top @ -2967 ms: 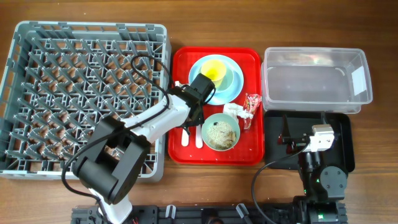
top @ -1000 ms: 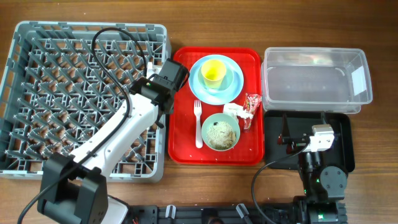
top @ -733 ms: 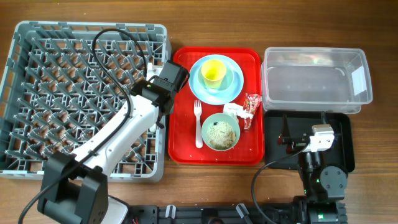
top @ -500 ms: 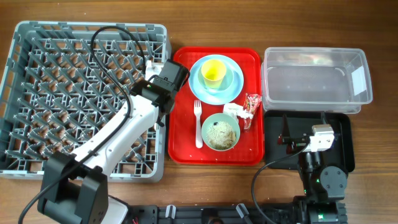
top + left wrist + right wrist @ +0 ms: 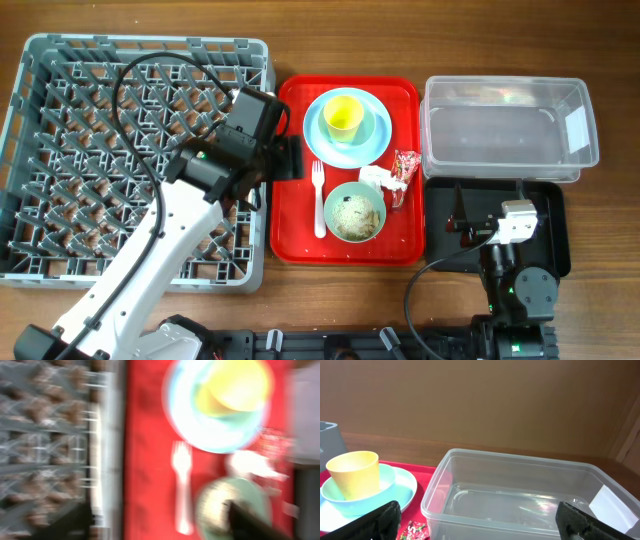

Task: Sort waste into correct bins and load items into the dishwasher rack
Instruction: 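Grasp the white fork on the red tray with the left gripper, then carry the fork to the dish rack and release it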

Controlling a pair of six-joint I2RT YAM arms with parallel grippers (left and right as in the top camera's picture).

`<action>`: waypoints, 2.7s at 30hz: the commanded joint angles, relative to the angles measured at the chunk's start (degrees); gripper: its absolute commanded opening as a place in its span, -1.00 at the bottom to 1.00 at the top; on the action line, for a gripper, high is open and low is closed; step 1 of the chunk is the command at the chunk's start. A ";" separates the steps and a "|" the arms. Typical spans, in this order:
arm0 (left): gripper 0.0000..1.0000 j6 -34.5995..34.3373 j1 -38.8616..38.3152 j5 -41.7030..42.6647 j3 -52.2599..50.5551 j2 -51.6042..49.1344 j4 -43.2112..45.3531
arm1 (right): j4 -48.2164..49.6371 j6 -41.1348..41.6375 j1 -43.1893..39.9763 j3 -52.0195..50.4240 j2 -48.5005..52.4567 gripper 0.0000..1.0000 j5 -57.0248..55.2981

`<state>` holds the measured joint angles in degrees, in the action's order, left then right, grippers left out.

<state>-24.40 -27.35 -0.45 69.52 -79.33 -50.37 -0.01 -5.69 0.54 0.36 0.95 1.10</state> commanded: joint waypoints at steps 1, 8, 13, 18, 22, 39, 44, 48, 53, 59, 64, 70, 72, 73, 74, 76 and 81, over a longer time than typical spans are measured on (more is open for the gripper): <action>1.00 -0.04 -0.63 14.88 0.59 -0.98 0.28 | 0.24 -0.31 -0.28 -0.07 0.07 0.99 0.48; -0.64 -9.88 -5.31 13.27 -1.60 -8.11 0.07 | 0.24 -0.31 -0.28 -0.07 0.07 1.00 0.46; -0.61 -18.49 -8.87 -1.09 -1.62 -14.43 0.09 | 0.24 -0.31 -0.28 -0.07 0.07 1.00 0.48; -0.58 -21.75 -10.23 -5.20 -1.77 -18.78 1.70 | 0.24 -0.31 -0.28 -0.07 0.07 1.00 0.48; -0.50 -21.73 -11.21 -5.16 -1.79 -22.86 3.06 | 0.24 -0.31 -0.28 -0.07 0.07 1.00 0.48; -0.52 -17.11 -12.76 -3.78 -1.81 -28.28 7.10 | 0.24 -0.31 -0.28 -0.07 0.07 0.99 0.48; -0.49 -12.79 -13.81 -3.72 -1.81 -28.41 8.00 | 0.24 -0.31 -0.28 -0.07 0.07 0.99 0.48; -0.45 -12.02 -14.05 -3.74 -1.81 -28.48 8.24 | 0.24 -0.31 -0.28 -0.07 0.07 0.99 0.48; -0.42 -12.02 -14.05 -4.07 -1.81 -29.24 8.22 | 0.24 -0.31 -0.28 -0.07 0.07 0.99 0.48; -0.43 -12.02 -14.05 -5.44 -3.15 -29.88 9.70 | 0.24 -0.31 -0.28 -0.07 0.07 0.99 0.48; -0.61 -12.02 -14.12 -5.44 -4.85 -29.88 11.39 | 0.24 -0.31 -0.28 -0.07 0.07 0.99 0.46; -0.92 -12.00 -13.70 -11.65 -2.89 -28.65 9.60 | 0.24 -0.28 -0.28 -0.07 0.07 1.00 0.48; -0.92 -12.00 -13.60 -15.21 -1.05 -27.21 6.97 | 0.24 -0.31 -0.28 -0.07 0.07 0.99 0.48; -0.92 -12.00 -13.57 -16.63 -0.15 -26.38 5.73 | 0.24 -0.31 -0.28 -0.07 0.07 0.99 0.48; -0.92 -12.00 -13.57 -18.38 1.14 -25.14 3.96 | 0.24 -0.31 -0.28 -0.07 0.07 1.00 0.48; -0.92 -11.98 -13.60 -20.57 3.61 -22.53 0.61 | 0.24 -0.28 -0.28 -0.07 0.07 0.99 0.48; -0.92 -12.00 -13.57 -22.86 6.80 -13.51 -5.46 | 0.24 -0.31 -0.28 -0.07 0.07 1.00 0.46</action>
<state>-36.69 -41.19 -18.24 73.52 -100.82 -54.28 -0.01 -5.69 0.54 0.36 0.95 1.10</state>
